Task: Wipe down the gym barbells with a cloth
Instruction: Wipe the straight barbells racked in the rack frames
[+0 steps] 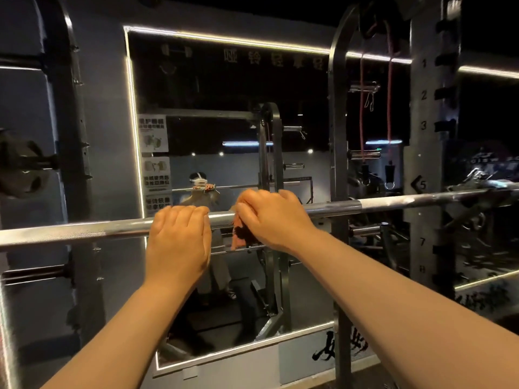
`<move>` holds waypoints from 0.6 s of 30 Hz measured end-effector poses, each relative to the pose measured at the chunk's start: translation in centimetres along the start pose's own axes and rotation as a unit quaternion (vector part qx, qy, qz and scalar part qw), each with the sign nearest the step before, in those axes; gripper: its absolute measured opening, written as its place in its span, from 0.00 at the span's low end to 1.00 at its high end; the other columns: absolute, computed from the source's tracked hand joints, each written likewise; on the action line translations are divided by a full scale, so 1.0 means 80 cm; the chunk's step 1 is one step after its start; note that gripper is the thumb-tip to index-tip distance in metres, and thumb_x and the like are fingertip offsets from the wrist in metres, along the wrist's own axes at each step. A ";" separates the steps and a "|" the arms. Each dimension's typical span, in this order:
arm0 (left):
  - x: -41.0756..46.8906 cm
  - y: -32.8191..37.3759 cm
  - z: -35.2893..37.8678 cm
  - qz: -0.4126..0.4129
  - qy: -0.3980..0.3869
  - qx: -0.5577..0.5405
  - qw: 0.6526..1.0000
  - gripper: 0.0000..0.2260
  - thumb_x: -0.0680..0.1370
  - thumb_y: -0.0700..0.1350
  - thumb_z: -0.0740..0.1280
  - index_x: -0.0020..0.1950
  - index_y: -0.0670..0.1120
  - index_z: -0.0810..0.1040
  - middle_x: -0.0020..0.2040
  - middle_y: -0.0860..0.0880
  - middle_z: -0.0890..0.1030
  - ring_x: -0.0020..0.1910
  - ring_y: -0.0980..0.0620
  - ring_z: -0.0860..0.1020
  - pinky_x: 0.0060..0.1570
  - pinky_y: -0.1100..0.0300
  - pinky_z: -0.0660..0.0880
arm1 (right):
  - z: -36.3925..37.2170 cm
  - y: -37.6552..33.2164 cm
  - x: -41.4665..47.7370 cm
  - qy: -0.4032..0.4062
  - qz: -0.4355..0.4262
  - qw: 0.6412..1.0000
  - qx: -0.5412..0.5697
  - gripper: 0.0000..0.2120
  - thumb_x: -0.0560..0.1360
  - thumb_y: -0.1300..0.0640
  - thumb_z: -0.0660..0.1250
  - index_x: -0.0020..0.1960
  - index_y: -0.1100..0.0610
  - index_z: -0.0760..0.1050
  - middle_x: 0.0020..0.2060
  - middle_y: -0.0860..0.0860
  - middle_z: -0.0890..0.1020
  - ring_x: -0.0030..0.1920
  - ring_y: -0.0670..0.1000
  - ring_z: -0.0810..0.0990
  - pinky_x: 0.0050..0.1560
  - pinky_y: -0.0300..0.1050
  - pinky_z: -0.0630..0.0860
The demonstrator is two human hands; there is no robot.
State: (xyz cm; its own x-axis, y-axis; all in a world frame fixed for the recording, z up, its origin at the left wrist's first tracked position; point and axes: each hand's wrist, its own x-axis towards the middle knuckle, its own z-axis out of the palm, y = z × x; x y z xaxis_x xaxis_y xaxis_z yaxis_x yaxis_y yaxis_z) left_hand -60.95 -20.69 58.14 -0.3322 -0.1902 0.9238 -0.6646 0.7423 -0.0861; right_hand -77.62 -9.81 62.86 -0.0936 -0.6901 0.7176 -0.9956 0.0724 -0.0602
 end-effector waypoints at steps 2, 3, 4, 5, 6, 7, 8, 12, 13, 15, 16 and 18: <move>0.000 0.000 0.000 -0.004 -0.003 0.006 1.000 0.17 0.84 0.48 0.55 0.59 0.43 0.81 0.52 0.45 0.83 0.55 0.43 0.80 0.68 0.46 0.67 | -0.011 0.035 -0.006 -0.011 0.024 1.000 0.006 0.16 0.84 0.42 0.49 0.60 0.45 0.74 0.51 0.44 0.81 0.53 0.47 0.78 0.69 0.59 0.65; 0.000 0.000 0.001 -0.008 -0.005 0.010 1.000 0.17 0.84 0.48 0.55 0.59 0.43 0.81 0.52 0.45 0.83 0.56 0.43 0.80 0.70 0.45 0.66 | -0.014 0.054 -0.012 0.012 0.043 0.999 0.000 0.16 0.83 0.43 0.49 0.59 0.45 0.74 0.49 0.43 0.81 0.51 0.47 0.78 0.69 0.60 0.65; 0.000 0.002 0.001 -0.015 -0.006 0.011 1.000 0.17 0.84 0.48 0.55 0.59 0.43 0.81 0.52 0.46 0.83 0.56 0.43 0.80 0.72 0.44 0.65 | -0.015 0.073 -0.019 0.047 0.068 0.996 -0.015 0.16 0.83 0.43 0.50 0.57 0.45 0.75 0.47 0.43 0.81 0.49 0.46 0.78 0.70 0.61 0.64; 0.002 0.005 0.002 -0.026 -0.007 0.008 1.000 0.17 0.83 0.47 0.54 0.58 0.44 0.81 0.51 0.46 0.83 0.56 0.43 0.80 0.73 0.43 0.65 | -0.016 0.090 -0.025 0.087 0.100 0.991 -0.032 0.15 0.83 0.45 0.51 0.55 0.46 0.76 0.45 0.43 0.81 0.49 0.47 0.78 0.72 0.62 0.62; 0.004 0.009 0.002 -0.040 -0.008 0.005 0.999 0.17 0.83 0.47 0.54 0.56 0.44 0.82 0.50 0.47 0.83 0.55 0.43 0.80 0.74 0.43 0.64 | -0.016 0.102 -0.028 0.119 0.134 0.983 -0.045 0.15 0.83 0.47 0.53 0.54 0.48 0.77 0.44 0.44 0.81 0.49 0.47 0.78 0.75 0.62 0.59; 0.007 0.013 0.001 -0.056 -0.012 0.004 0.998 0.17 0.83 0.47 0.54 0.54 0.45 0.82 0.48 0.47 0.83 0.54 0.43 0.80 0.74 0.42 0.64 | -0.014 0.106 -0.027 0.138 0.159 0.976 -0.060 0.14 0.82 0.48 0.54 0.52 0.50 0.78 0.43 0.45 0.81 0.49 0.48 0.79 0.75 0.61 0.60; 0.009 0.018 0.001 -0.071 -0.015 0.006 0.997 0.17 0.83 0.47 0.53 0.51 0.45 0.81 0.47 0.47 0.83 0.52 0.43 0.80 0.74 0.42 0.64 | -0.011 0.103 -0.023 0.144 0.165 0.973 -0.070 0.14 0.82 0.50 0.56 0.49 0.52 0.79 0.41 0.47 0.81 0.48 0.49 0.79 0.72 0.58 0.64; 0.015 0.044 0.005 -0.085 -0.036 0.025 0.995 0.18 0.83 0.47 0.52 0.51 0.44 0.81 0.48 0.46 0.82 0.55 0.43 0.79 0.74 0.42 0.64 | 0.016 0.064 -0.022 0.117 0.016 0.993 0.010 0.12 0.84 0.52 0.57 0.52 0.54 0.79 0.49 0.49 0.80 0.52 0.50 0.75 0.62 0.48 0.72; 0.015 0.051 0.008 -0.080 -0.040 0.023 0.996 0.19 0.83 0.48 0.52 0.54 0.44 0.81 0.51 0.46 0.83 0.59 0.43 0.79 0.74 0.42 0.64 | 0.017 0.062 -0.027 0.113 -0.026 0.993 0.020 0.13 0.85 0.51 0.56 0.57 0.54 0.78 0.53 0.49 0.79 0.56 0.50 0.74 0.64 0.46 0.69; 0.014 0.065 0.012 -0.075 -0.043 0.018 0.996 0.19 0.83 0.48 0.51 0.58 0.44 0.81 0.55 0.46 0.82 0.63 0.43 0.78 0.75 0.42 0.63 | 0.002 0.079 -0.031 0.086 -0.065 0.994 0.035 0.14 0.85 0.49 0.56 0.63 0.52 0.76 0.58 0.48 0.78 0.59 0.48 0.73 0.65 0.45 0.67; 0.015 0.069 0.015 -0.074 -0.043 0.018 0.996 0.20 0.83 0.49 0.51 0.59 0.44 0.80 0.55 0.46 0.82 0.63 0.43 0.77 0.75 0.42 0.63 | -0.008 0.093 -0.033 0.073 -0.065 0.995 0.035 0.14 0.85 0.48 0.56 0.63 0.51 0.76 0.57 0.47 0.79 0.59 0.47 0.74 0.64 0.45 0.69; 0.016 0.074 0.017 -0.071 -0.047 0.023 0.996 0.20 0.83 0.49 0.50 0.59 0.44 0.80 0.55 0.46 0.82 0.63 0.43 0.77 0.75 0.42 0.63 | -0.023 0.128 -0.033 0.076 -0.030 0.996 -0.029 0.18 0.84 0.47 0.52 0.57 0.52 0.80 0.50 0.47 0.82 0.51 0.49 0.79 0.57 0.48 0.75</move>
State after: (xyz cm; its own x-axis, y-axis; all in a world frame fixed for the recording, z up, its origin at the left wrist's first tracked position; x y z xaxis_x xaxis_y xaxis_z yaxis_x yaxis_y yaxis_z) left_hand -66.19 -17.41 58.30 -0.2927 -0.3528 0.8887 -0.7383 0.6740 0.0244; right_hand -87.58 -5.91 61.64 -0.0263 -0.5770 0.8163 -0.9966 0.0791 0.0238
